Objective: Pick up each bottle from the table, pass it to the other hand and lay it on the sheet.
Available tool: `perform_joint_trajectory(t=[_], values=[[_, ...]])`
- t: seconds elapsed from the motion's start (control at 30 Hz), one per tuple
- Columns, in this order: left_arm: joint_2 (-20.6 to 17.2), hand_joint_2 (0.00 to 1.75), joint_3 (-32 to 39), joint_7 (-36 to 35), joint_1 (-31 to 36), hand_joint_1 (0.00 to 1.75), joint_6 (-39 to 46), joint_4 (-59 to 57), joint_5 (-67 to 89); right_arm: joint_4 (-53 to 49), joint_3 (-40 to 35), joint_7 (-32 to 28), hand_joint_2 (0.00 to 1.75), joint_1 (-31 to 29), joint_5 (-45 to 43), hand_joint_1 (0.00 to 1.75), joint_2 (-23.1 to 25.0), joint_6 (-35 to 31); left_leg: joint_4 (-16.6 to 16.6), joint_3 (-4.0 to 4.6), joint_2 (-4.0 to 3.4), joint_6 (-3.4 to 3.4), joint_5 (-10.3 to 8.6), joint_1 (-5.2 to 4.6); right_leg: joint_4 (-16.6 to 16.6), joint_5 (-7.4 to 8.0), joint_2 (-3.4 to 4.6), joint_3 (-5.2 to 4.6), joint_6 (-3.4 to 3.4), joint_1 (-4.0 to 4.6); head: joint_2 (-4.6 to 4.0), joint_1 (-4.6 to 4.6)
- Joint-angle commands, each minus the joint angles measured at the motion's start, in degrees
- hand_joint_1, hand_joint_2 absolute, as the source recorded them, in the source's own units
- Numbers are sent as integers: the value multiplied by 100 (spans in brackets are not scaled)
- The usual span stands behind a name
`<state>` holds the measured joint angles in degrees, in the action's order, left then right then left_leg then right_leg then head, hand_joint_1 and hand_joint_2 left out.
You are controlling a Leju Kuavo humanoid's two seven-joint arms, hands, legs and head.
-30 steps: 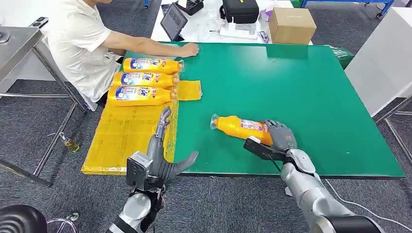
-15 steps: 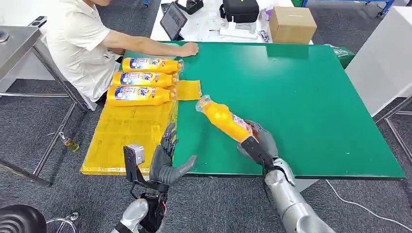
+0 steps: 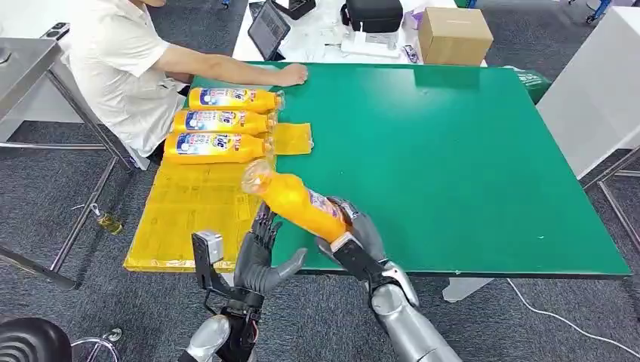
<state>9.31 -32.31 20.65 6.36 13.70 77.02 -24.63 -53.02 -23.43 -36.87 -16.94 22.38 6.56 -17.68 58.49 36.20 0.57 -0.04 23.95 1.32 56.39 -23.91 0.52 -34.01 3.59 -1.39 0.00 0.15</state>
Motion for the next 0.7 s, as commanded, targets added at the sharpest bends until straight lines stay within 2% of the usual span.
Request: perform_joint_trajectory(t=[0.03, 0.07, 0.1, 0.13, 0.17, 0.3, 0.33, 0.53, 0.67, 0.7], values=[[-14, 175, -48, 156, 253, 0, 276, 65, -13, 33, -972, -313, 175, 85, 80, 175, 2, -174, -2, -10, -5, 5, 4, 3, -4, -2, -1, 10, -11, 6, 0, 2], [-19, 175, -73, 157, 304, 0, 322, 76, -51, -121, -1270, -313, 175, 125, -66, 175, -83, -286, -4, -37, -12, 11, 14, 4, -7, -11, -2, 36, -26, 11, 0, 0], [-18, 175, -92, 147, 348, 0, 368, 67, -84, -262, -1533, -313, 175, 147, -244, 175, -163, -434, -1, -14, -4, 6, 7, 2, -2, -6, -3, 15, -14, 6, 0, 4], [-1, 175, -81, 151, 385, 0, 411, 52, -114, -324, -1710, -313, 175, 147, -313, 175, -203, -540, 1, -27, -2, 9, 14, 5, -3, -13, -9, 30, -22, 11, 0, 0], [-1, 175, -81, 151, 385, 0, 411, 52, -114, -324, -1710, -313, 175, 147, -313, 175, -203, -540, 0, -4, 1, 4, 3, 3, -2, -3, -7, 7, -11, 6, 0, 2], [15, 175, -59, 191, 395, 0, 443, 40, -171, -424, -1925, -313, 175, 104, -357, 175, -277, -661, -3, -33, -11, 11, 14, 2, -5, -11, -2, 32, -24, 8, 0, 2], [7, 175, -68, 195, 396, 0, 432, 57, -204, -428, -2028, -313, 175, 95, -432, 175, -297, -656, -1, -7, -2, 6, 3, 1, -2, -3, -5, 5, -11, 4, 0, -2], [17, 175, -60, 208, 400, 0, 420, 81, -265, -338, -2123, -313, 175, 58, -430, 175, -287, -628, 0, -15, -1, 9, 7, 1, -2, -7, -10, 15, -16, 6, 0, 2], [19, 175, -137, 171, 459, 0, -38, 138, -605, -436, -2442, -313, 175, 25, -706, 175, -276, -344, -1, -7, 0, 5, 4, 2, -2, -5, -7, 7, -12, 5, 0, 0], [-4, 175, -156, 156, 450, 5, -301, 181, -769, -401, -2540, -313, 175, -19, -759, 175, -290, -383, 0, -18, -2, 8, 9, 2, -2, -10, -8, 19, -19, 7, 0, 2]])
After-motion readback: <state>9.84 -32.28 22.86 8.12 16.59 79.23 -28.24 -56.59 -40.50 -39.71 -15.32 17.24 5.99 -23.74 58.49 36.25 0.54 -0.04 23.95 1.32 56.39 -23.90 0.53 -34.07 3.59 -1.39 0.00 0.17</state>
